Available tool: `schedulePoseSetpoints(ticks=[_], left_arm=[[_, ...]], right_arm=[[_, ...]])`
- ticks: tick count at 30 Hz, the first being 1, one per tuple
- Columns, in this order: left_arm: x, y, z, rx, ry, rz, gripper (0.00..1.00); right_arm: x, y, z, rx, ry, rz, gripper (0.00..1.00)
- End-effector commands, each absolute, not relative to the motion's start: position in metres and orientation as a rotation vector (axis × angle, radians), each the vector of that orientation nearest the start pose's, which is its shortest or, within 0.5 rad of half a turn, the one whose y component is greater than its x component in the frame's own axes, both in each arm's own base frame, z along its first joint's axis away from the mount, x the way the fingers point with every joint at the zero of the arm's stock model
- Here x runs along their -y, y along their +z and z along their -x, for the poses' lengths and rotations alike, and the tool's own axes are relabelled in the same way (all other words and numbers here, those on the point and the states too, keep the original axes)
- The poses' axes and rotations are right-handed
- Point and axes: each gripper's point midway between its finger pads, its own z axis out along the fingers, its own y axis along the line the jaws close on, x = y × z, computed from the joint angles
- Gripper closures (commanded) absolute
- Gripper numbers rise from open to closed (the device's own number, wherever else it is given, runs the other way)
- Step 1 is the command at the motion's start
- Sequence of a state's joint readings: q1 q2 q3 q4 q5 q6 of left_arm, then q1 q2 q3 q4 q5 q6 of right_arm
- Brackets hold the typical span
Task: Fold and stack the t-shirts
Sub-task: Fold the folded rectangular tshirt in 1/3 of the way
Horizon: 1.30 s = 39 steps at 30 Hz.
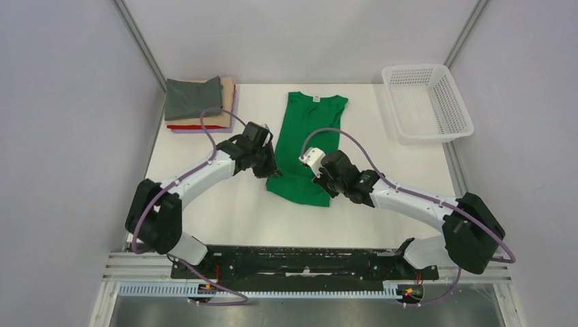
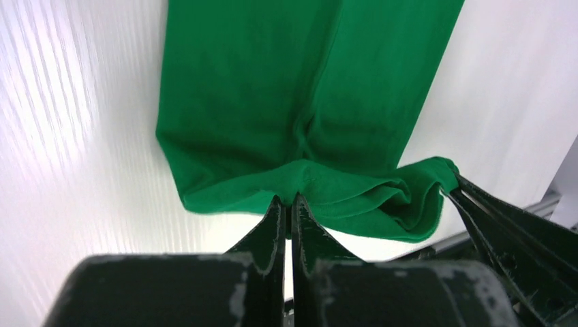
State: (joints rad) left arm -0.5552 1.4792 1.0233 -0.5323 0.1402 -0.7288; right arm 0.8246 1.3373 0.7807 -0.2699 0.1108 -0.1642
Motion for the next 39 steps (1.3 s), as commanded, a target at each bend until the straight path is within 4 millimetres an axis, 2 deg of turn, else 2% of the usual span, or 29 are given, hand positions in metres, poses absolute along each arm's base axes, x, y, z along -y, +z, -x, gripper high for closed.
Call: schedulePoseSetpoints(ticks=[1, 7, 11, 15, 21, 26, 30, 32, 33, 34, 35, 36, 37, 38, 39], left_arm=[[0.24, 0.121, -0.329, -2.548, -0.61, 0.133, 0.98], [0.237, 0.114, -0.377, -2.545, -0.508, 0.154, 0.98], [0.243, 0.12, -0.407, -2.509, -0.513, 0.13, 0.98], [0.245, 0.116, -0.432, -2.522, -0.488, 0.112, 0.98], [0.247, 0.101, -0.455, -2.544, -0.451, 0.097, 0.98], [0.244, 0.092, -0.47, -2.557, -0.404, 0.103, 0.96], [0.243, 0.081, -0.479, -2.567, -0.397, 0.118, 0.87], [0.243, 0.079, -0.484, -2.57, -0.393, 0.127, 0.87], [0.242, 0.08, -0.486, -2.565, -0.39, 0.133, 0.84], [0.241, 0.08, -0.488, -2.56, -0.383, 0.143, 0.75], [0.24, 0.084, -0.489, -2.552, -0.385, 0.146, 0.57], [0.239, 0.086, -0.491, -2.546, -0.386, 0.15, 0.4], [0.238, 0.091, -0.492, -2.536, -0.389, 0.153, 0.3], [0.237, 0.096, -0.493, -2.525, -0.393, 0.15, 0.11], [0.236, 0.104, -0.493, -2.513, -0.399, 0.147, 0.01]], right_arm=[[-0.23, 0.112, -0.302, -2.038, 0.064, 1.007, 1.0], [-0.217, 0.125, -0.352, -2.015, 0.004, 0.909, 1.0], [-0.215, 0.122, -0.374, -2.031, -0.001, 0.901, 1.0], [-0.21, 0.116, -0.392, -2.057, -0.009, 0.878, 1.0], [-0.203, 0.11, -0.416, -2.072, -0.008, 0.839, 1.0], [-0.197, 0.097, -0.434, -2.104, -0.019, 0.817, 0.99], [-0.197, 0.09, -0.447, -2.086, -0.027, 0.794, 0.93], [-0.197, 0.086, -0.456, -2.09, -0.034, 0.768, 0.92], [-0.195, 0.084, -0.461, -2.094, -0.044, 0.752, 0.88], [-0.194, 0.084, -0.466, -2.093, -0.055, 0.731, 0.79], [-0.19, 0.084, -0.471, -2.098, -0.075, 0.71, 0.71], [-0.188, 0.087, -0.477, -2.092, -0.083, 0.692, 0.51], [-0.187, 0.092, -0.481, -2.084, -0.089, 0.677, 0.35], [-0.186, 0.098, -0.484, -2.075, -0.092, 0.659, 0.28], [-0.186, 0.105, -0.485, -2.063, -0.088, 0.649, 0.2]])
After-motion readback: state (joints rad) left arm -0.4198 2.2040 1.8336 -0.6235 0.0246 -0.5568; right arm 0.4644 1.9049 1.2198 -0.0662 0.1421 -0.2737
